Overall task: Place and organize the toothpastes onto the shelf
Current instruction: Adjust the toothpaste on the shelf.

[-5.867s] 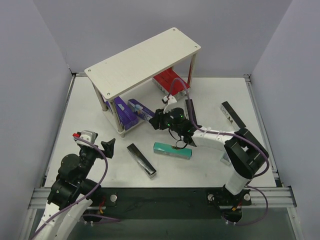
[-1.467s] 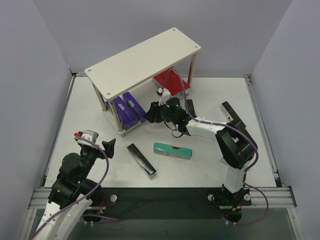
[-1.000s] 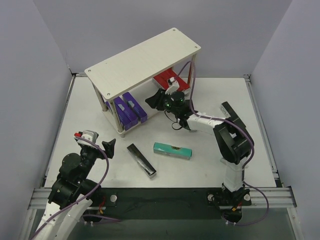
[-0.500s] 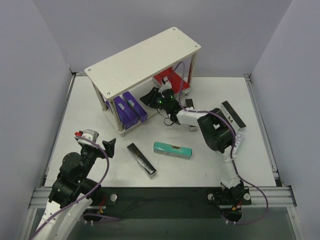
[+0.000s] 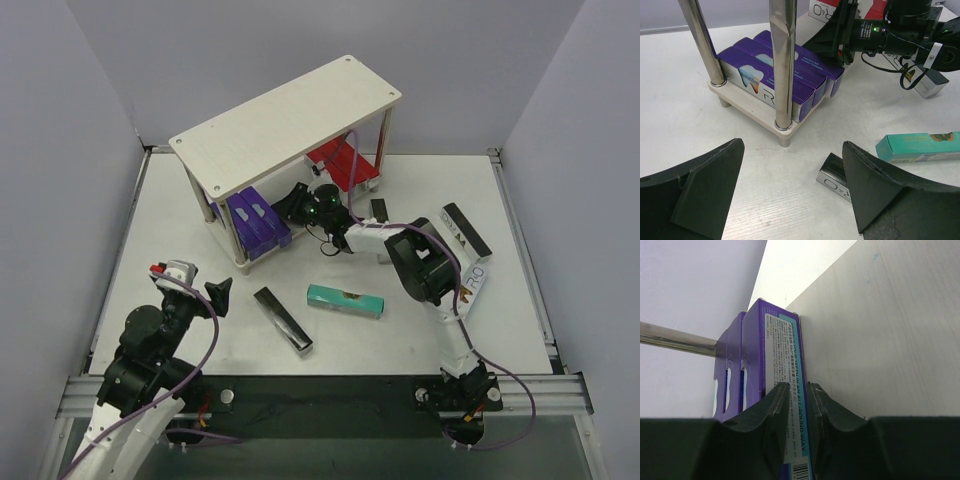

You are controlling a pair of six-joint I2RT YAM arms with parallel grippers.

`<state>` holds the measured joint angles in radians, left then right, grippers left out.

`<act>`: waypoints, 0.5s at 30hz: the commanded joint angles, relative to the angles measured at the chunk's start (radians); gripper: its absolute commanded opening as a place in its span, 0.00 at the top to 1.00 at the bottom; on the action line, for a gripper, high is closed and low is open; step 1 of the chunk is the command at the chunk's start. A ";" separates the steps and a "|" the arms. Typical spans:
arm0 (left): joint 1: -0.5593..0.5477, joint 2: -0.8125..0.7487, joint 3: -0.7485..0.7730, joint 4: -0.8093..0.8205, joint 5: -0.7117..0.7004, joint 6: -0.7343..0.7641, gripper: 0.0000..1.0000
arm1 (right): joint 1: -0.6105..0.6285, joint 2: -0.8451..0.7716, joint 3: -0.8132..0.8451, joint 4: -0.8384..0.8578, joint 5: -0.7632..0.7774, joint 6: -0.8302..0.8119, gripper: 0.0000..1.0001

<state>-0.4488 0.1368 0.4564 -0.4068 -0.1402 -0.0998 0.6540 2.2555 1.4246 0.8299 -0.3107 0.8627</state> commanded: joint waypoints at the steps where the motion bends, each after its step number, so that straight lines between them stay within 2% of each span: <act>1: 0.007 0.007 0.005 0.048 0.017 0.003 0.09 | 0.015 -0.017 0.033 0.074 -0.038 0.009 0.77; 15: 0.007 0.009 0.008 0.049 0.030 0.005 0.09 | -0.051 -0.172 -0.142 0.100 -0.011 -0.027 0.72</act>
<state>-0.4488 0.1387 0.4564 -0.4068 -0.1257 -0.0998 0.6224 2.2040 1.3300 0.8570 -0.3164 0.8589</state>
